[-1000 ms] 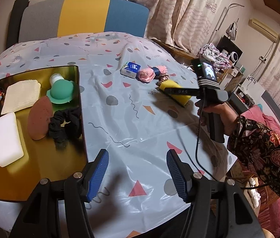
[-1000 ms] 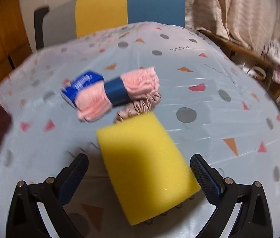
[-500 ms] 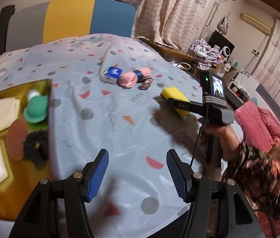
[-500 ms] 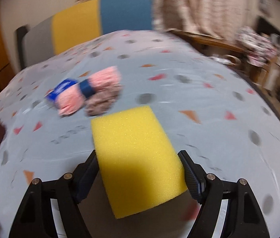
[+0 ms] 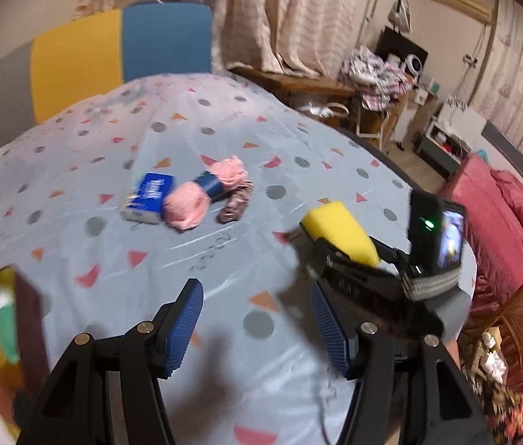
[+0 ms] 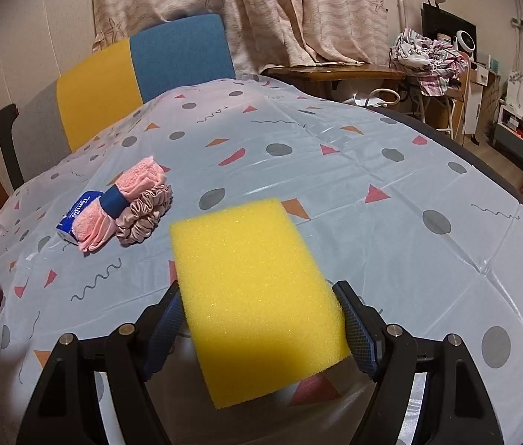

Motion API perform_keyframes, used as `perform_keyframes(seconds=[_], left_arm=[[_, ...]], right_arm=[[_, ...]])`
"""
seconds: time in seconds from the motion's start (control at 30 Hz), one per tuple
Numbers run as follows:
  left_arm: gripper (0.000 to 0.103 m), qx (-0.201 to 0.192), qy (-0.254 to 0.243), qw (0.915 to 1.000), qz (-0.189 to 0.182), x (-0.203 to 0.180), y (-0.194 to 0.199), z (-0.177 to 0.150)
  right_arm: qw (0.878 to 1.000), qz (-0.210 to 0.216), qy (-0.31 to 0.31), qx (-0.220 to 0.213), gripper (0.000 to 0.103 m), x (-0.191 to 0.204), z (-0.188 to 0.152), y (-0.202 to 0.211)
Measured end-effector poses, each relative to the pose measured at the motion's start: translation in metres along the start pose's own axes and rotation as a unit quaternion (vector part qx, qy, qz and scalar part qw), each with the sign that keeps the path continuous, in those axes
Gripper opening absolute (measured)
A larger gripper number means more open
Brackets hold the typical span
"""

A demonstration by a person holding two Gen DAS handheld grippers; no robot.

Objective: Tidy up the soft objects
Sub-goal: 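Grasp the pink satin scrunchie with the left gripper while the right gripper holds the yellow sponge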

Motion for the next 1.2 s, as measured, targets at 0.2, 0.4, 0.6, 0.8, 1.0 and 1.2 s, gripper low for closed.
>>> perform_keyframes(seconds=[0.2, 0.4, 0.6, 0.8, 1.0, 1.2], left_arm=[[0.061, 0.021, -0.033, 0.9991, 0.015, -0.017, -0.062, 0.026], [0.061, 0.051, -0.064, 0.9953, 0.052, -0.022, -0.125, 0.05], [0.06, 0.054, -0.102, 0.9893, 0.088, -0.025, -0.165, 0.07], [0.021, 0.071, -0.114, 0.9884, 0.072, -0.023, -0.184, 0.066], [0.013, 0.033, -0.152, 0.9846, 0.079, -0.026, -0.159, 0.046], [0.013, 0.036, -0.12, 0.9905, 0.056, -0.018, -0.131, 0.016]], right_arm=[[1.0, 0.008, -0.012, -0.002, 0.08, -0.004, 0.001, -0.003], [0.999, 0.022, -0.029, -0.012, 0.08, -0.009, -0.001, -0.001], [0.999, 0.027, -0.034, -0.013, 0.08, -0.01, -0.002, -0.002], [0.999, 0.033, -0.04, -0.015, 0.08, -0.012, -0.003, -0.003], [0.998, 0.035, -0.043, -0.015, 0.08, -0.013, -0.003, -0.004], [0.998, 0.034, -0.044, -0.015, 0.08, -0.014, -0.002, -0.004]])
Point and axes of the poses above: each gripper's, at about its wrist camera, not at the fingertips, and y roughly against the way its jaws point, x to its left, z to its top, the point moved 3 cm from there along -y, roughly the way its jaws point, and after that the axes turned 7 degrees about z, right-handed, at the moved point
